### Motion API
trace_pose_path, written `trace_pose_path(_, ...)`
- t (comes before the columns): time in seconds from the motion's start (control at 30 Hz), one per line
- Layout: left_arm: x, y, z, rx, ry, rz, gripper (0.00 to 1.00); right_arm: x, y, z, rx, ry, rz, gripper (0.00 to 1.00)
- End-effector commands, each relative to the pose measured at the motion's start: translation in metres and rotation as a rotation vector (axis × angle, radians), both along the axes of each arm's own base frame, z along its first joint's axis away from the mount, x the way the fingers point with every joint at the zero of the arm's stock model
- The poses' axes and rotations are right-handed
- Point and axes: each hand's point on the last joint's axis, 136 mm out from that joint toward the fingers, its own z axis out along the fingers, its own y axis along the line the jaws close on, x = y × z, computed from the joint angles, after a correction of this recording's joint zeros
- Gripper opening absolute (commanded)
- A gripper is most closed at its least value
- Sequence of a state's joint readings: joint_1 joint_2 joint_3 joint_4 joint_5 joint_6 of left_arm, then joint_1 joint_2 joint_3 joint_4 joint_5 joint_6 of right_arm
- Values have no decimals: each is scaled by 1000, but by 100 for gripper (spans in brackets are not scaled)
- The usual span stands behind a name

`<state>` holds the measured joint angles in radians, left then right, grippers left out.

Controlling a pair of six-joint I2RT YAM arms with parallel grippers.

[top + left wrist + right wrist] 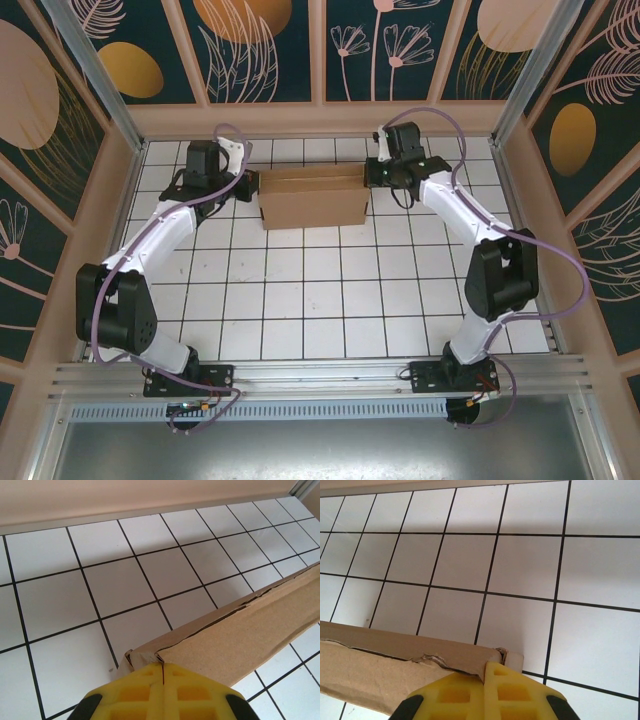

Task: Fold the paper box

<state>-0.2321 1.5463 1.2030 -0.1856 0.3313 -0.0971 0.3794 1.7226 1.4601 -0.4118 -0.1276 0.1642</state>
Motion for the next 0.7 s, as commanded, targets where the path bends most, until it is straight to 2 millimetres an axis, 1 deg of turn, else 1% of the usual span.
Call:
trace_pose_path(0.0,-4,-26,16,-70,13,-73,0,-19,19,-9,12,19,88,0)
trace_pose_path(0.23,0,-27,27,-82,46,-55,0,-22,22,-3,-23,-16,112,0)
trace_pose_path(0.5,2,-24,17,-36,140,-44,0,-23,22,-10,-72,-19,115,0)
trace_pose_path(0.67,3,-24,14,-43,155,-37,0,-22,23,-9,-76,-26,114,0)
